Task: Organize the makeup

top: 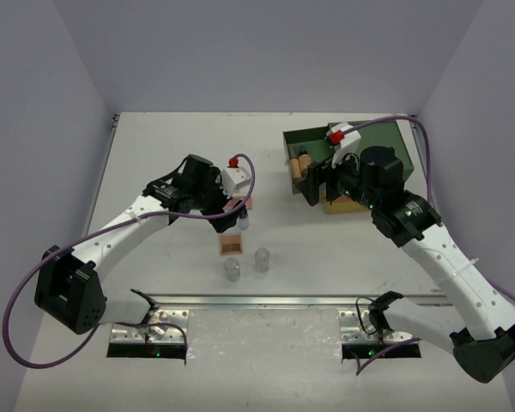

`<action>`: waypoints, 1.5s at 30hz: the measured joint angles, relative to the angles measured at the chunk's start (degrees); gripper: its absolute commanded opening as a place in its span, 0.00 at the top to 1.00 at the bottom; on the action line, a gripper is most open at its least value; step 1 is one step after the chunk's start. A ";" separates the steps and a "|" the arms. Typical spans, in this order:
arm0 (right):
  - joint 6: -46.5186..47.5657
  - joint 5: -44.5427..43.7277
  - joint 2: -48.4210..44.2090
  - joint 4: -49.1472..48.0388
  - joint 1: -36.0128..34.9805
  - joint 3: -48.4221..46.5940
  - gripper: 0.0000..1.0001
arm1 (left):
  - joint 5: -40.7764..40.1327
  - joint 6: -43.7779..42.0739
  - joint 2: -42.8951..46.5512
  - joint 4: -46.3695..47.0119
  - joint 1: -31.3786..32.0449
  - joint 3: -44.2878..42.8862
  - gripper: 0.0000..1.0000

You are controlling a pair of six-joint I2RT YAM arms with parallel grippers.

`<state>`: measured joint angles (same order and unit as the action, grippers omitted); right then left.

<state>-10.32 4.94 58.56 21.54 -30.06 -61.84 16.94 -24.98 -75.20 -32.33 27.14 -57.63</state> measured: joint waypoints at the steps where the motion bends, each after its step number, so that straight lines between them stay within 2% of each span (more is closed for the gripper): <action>1: -0.33 0.68 -0.12 0.29 0.00 0.04 0.19 | -0.22 -0.06 0.04 -0.01 0.00 0.00 0.08; 8: -1.85 2.88 0.11 3.00 0.00 0.74 0.17 | -1.57 -0.48 1.81 -0.01 0.00 0.00 0.07; 20: -4.37 1.83 0.14 5.41 0.00 1.97 0.20 | -5.53 -1.16 4.51 0.80 -0.43 1.04 0.04; 25: -5.30 0.28 0.12 6.93 0.00 1.97 0.22 | -5.38 -1.99 7.12 0.68 -3.67 2.94 0.04; 28: -5.99 -0.06 0.12 7.97 0.00 2.05 0.23 | -4.19 -2.50 8.46 0.37 -9.07 3.77 0.04; 32: -6.94 -0.52 0.07 9.05 0.00 2.49 0.32 | -4.29 -3.47 9.95 0.24 -14.42 5.43 0.03; 39: -8.11 -1.58 0.58 7.55 -1.91 3.81 0.35 | -4.46 -4.16 11.84 0.63 -15.23 8.95 0.02; 42: -7.58 -3.68 3.73 6.84 -4.93 1.36 0.34 | -4.81 -4.14 11.80 1.23 -15.48 9.52 0.01; 45: -5.71 -9.80 9.45 6.38 -8.47 -3.30 0.34 | -5.45 -4.14 11.44 1.64 -15.58 9.64 0.01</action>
<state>-16.03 -4.86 68.00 27.93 -38.54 -65.14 11.48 -29.12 -63.76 -30.69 11.55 -47.99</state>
